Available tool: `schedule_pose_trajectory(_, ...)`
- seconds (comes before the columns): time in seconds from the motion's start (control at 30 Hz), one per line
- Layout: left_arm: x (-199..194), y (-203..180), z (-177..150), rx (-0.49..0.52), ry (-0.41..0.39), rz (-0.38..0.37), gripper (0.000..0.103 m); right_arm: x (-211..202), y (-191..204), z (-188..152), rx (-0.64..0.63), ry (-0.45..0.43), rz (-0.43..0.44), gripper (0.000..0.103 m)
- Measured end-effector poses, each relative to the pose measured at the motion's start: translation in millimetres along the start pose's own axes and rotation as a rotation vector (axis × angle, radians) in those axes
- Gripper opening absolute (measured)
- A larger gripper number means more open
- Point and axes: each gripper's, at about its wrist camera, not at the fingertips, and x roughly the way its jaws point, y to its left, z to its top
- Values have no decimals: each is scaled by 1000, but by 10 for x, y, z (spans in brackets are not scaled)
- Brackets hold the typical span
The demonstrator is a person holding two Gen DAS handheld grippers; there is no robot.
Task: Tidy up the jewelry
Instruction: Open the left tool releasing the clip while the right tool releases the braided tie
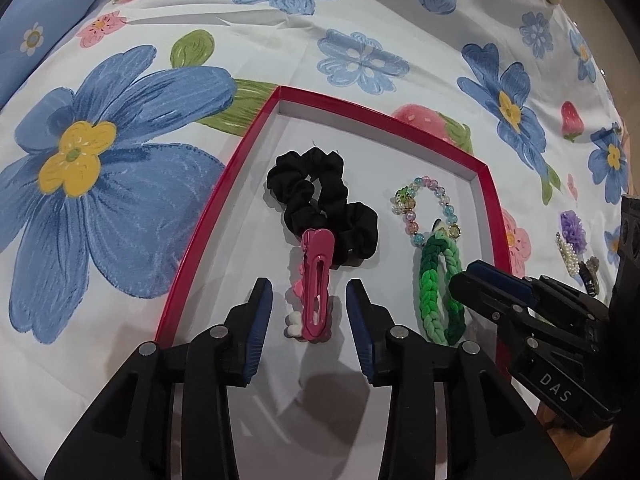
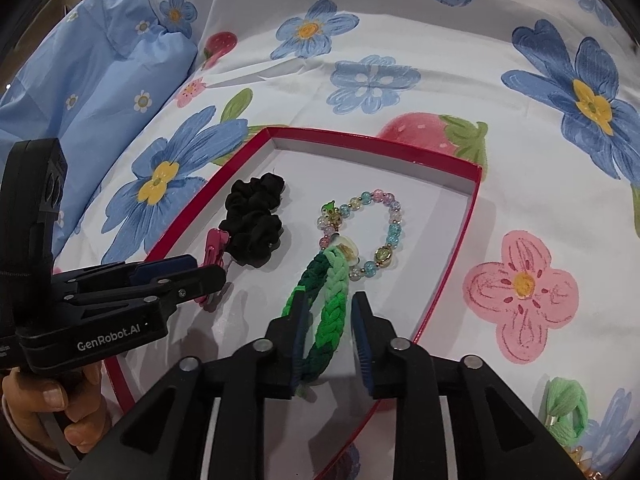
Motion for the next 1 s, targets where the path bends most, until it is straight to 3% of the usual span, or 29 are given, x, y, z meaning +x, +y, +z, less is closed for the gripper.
schedule_pose_trajectory(0.3,-274,-4,-81,-19,-41,-16,45,-276,20,-52,8,-52,21,27)
schedule_pose_trajectory(0.47,-502,-179,-159,-5,-73,-49,46,-622,-67,-200,38,-105,29,34)
schedule_pose_trajectory(0.57,-621,-334,-221,8,-88,-79,52,-837,-180,-325,69,-132,25,34)
schedule_pose_trajectory(1.0,-774,-1043,-496,123,-72,-160,56,-1717,-888,-1020,218,-224,-86,35)
